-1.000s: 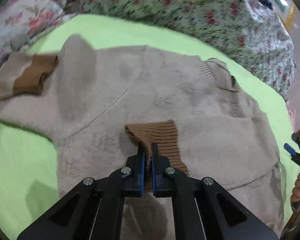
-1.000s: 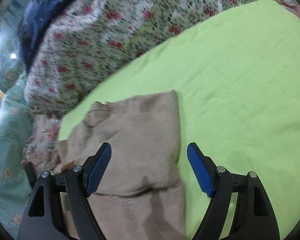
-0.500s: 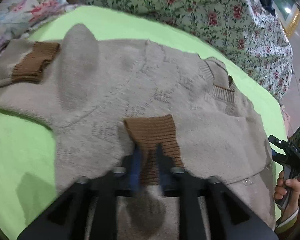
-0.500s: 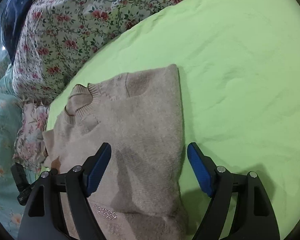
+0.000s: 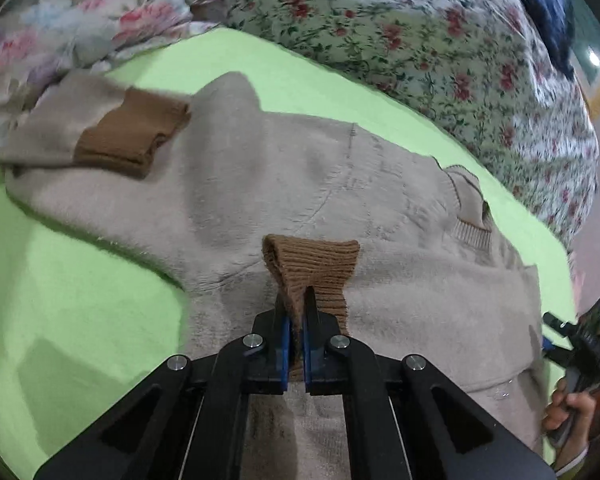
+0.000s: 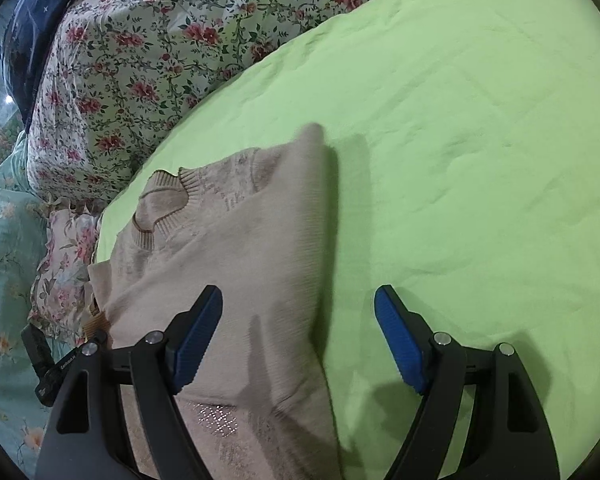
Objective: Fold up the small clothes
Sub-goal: 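Grasp the other brown cuff with the left gripper and lift it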
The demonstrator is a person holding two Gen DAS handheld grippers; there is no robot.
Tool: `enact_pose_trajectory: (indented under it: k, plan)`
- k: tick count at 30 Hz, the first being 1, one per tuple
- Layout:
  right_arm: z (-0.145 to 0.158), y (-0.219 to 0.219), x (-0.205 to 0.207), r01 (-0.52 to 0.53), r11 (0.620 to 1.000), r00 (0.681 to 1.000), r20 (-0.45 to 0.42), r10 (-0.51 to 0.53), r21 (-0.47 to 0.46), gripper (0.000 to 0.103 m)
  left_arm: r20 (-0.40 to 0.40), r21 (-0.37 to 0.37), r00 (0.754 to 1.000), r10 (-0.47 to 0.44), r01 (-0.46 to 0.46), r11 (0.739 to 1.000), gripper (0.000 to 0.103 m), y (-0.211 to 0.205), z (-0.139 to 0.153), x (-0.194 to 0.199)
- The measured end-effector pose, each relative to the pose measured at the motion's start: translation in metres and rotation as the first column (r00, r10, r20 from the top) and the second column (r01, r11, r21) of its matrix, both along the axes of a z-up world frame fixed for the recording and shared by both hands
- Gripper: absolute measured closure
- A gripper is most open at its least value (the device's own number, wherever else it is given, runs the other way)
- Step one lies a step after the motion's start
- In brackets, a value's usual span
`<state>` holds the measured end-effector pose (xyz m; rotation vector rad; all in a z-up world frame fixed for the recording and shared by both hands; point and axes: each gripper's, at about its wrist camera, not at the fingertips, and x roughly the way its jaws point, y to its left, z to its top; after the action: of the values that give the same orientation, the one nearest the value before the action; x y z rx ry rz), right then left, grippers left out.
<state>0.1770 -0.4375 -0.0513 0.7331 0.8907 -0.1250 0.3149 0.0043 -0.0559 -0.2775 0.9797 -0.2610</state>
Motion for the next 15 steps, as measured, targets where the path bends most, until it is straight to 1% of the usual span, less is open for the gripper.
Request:
enact_pose_trajectory:
  k: [2,5,6,7,8,9,10,12,13,14,15]
  plan:
    - [-0.001,0.005,0.004,-0.013,1.0,1.0,0.002,0.013,-0.01,0.024,0.007,0.023,1.0,-0.014,0.014,1.0,0.1,-0.006,-0.001,-0.001]
    - [-0.002,0.022,0.014,-0.067,0.996,0.998,-0.013,0.066,-0.066,0.025,0.001,0.043,1.0,-0.03,0.03,0.999,0.1,-0.015,-0.004,-0.003]
    - [-0.003,0.027,0.017,-0.086,0.993,0.996,-0.022,0.084,-0.086,0.039,0.001,0.052,1.0,-0.031,0.031,0.998,0.1,-0.017,-0.004,-0.003]
    - [-0.004,0.033,0.02,-0.11,0.987,0.993,-0.048,0.105,-0.12,0.083,-0.001,0.057,1.0,-0.031,0.031,0.998,0.1,-0.019,-0.003,-0.003]
    - [-0.004,0.037,0.024,-0.122,0.98,0.99,-0.084,0.11,-0.157,0.091,-0.002,0.05,0.999,-0.036,0.036,0.998,0.1,-0.018,-0.001,-0.005]
    - [0.0,0.036,0.023,-0.119,0.978,0.991,-0.079,0.107,-0.169,0.091,-0.002,0.04,0.999,-0.046,0.046,0.998,0.1,-0.021,0.001,-0.006]
    - [0.011,0.029,0.018,-0.1,0.975,0.994,-0.054,0.091,-0.2,0.093,0.003,0.032,0.998,-0.061,0.061,0.998,0.1,-0.025,0.005,-0.006]
    - [0.028,0.012,0.008,-0.045,0.966,0.999,-0.026,0.04,-0.255,0.095,0.023,0.019,0.994,-0.104,0.103,0.994,0.1,-0.035,0.013,-0.009]
    - [0.036,-0.001,0.002,-0.009,0.961,1.0,-0.015,0.005,-0.278,0.103,0.032,0.021,0.992,-0.124,0.124,0.992,0.1,-0.045,0.016,-0.009]
    - [0.04,-0.019,-0.004,0.038,0.949,0.999,-0.022,-0.047,-0.312,0.103,0.033,0.023,0.99,-0.14,0.139,0.99,0.1,-0.052,0.015,-0.009]
    - [0.039,-0.032,-0.007,0.059,0.949,0.997,-0.034,-0.073,-0.31,0.103,0.028,0.031,0.988,-0.153,0.152,0.988,0.099,-0.061,0.013,-0.008]
